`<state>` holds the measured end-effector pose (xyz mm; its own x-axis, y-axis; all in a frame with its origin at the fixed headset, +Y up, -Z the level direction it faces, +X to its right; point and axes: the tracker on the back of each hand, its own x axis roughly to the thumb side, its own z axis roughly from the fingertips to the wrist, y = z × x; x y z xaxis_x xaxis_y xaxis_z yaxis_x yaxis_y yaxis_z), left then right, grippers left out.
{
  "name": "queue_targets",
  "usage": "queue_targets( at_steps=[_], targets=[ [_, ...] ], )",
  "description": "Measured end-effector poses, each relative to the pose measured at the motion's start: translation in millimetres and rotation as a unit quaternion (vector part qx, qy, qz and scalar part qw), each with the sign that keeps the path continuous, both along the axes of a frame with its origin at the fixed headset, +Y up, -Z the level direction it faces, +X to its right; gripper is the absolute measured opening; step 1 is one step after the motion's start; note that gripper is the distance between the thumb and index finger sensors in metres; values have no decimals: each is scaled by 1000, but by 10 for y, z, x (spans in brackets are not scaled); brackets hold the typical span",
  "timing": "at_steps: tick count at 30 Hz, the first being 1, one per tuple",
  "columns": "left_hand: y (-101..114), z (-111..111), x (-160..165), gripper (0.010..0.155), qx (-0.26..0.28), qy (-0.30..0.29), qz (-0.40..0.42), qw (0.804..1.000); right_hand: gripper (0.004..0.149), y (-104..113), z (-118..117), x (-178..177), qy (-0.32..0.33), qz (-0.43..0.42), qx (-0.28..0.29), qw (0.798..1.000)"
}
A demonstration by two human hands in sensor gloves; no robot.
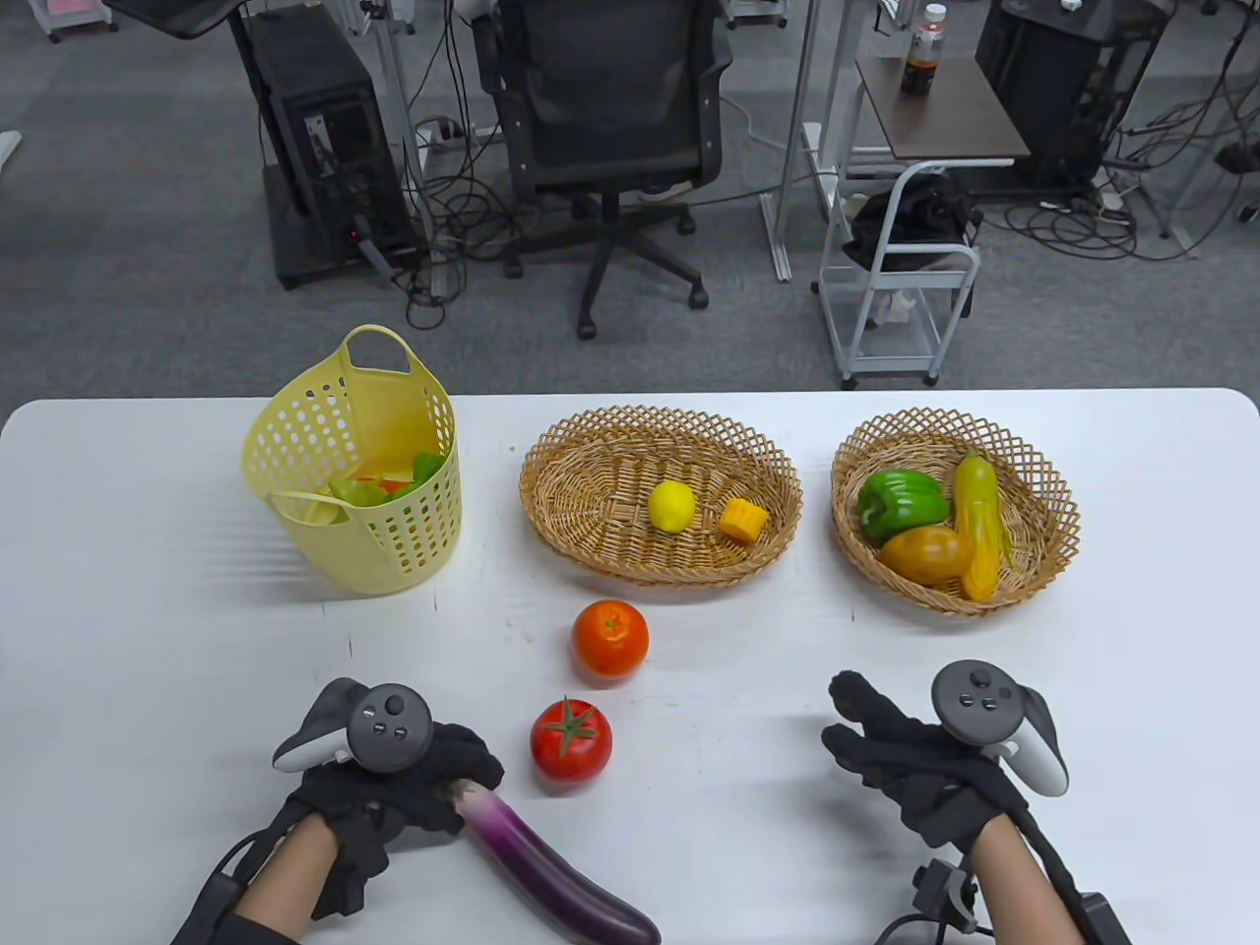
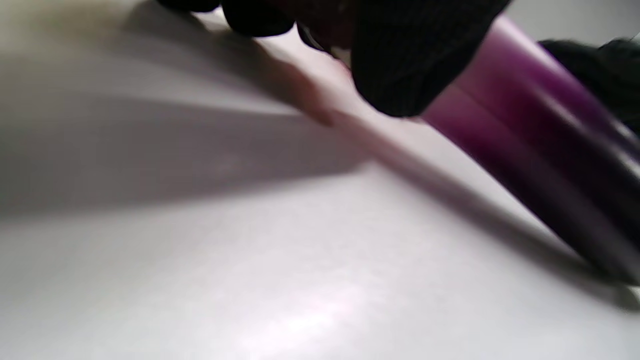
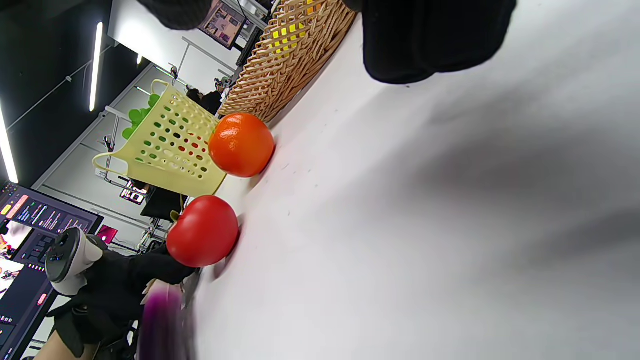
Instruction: Place 10 objects into 3 containers
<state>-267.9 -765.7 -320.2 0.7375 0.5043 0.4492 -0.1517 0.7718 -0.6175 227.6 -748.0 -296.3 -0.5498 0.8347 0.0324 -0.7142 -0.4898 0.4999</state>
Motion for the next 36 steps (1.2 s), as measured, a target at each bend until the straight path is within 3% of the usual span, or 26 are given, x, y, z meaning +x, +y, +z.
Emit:
queue_targets(
  at_steps=[7,14,20,26,36],
  targets=[
    [264,-110,-6,60,-6,34,126,991,77,-3,-2,5,0,-2,1,1000],
    [649,-491,97,60,15,118,191,974,77,-3,-2,5,0,-2,1,1000],
    [765,-854,184,61,64,228,144,961,77,-14,-16,15,5,-5,8,1000],
    [831,-1141,323,62,131,330,54,933,77,-13,-20,23,4,-3,12,1000],
    [699,-1437,588,64,120,387,-57,912,77,-22,-25,36,-1,0,10,1000]
  ],
)
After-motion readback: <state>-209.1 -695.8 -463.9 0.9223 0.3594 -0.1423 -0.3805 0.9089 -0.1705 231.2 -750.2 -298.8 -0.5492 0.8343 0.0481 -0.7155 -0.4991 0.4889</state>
